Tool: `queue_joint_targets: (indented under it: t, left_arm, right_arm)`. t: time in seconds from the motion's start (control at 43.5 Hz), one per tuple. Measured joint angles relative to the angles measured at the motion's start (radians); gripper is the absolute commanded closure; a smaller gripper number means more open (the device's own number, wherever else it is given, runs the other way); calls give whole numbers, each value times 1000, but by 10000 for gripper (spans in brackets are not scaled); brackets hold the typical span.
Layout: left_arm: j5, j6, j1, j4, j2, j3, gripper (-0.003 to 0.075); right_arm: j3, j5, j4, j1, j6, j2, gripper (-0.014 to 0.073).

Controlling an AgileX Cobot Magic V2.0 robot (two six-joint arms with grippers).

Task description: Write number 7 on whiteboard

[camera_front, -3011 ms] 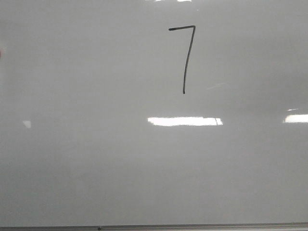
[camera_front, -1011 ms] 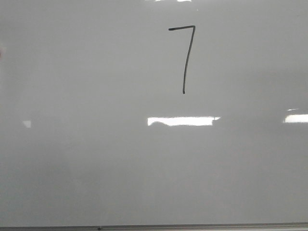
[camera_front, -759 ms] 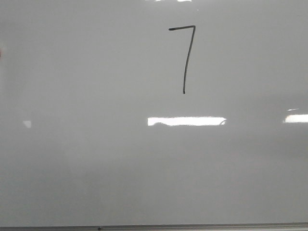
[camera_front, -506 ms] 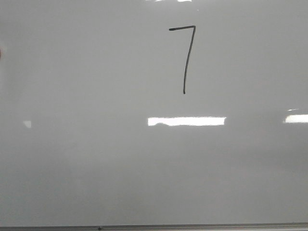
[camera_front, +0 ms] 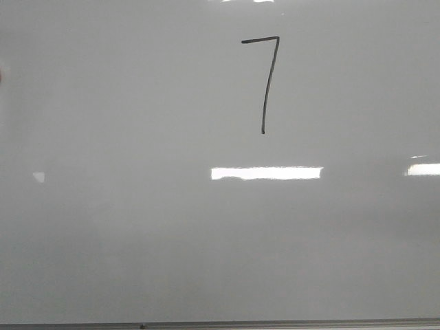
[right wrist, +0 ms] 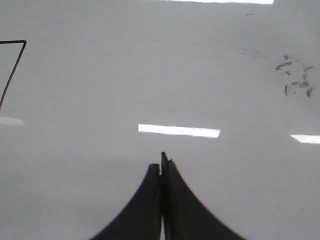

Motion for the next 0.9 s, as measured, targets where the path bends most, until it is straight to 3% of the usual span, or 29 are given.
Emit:
queue_joint_targets:
  t: [0.414, 0.897]
  left_arm:
    - [0, 0, 0, 0, 0, 0, 741]
    - [0, 0, 0, 0, 0, 0, 741]
  right_arm:
    - [0, -23, -25, 0, 76, 0, 662]
    - [0, -23, -27, 0, 76, 0, 662]
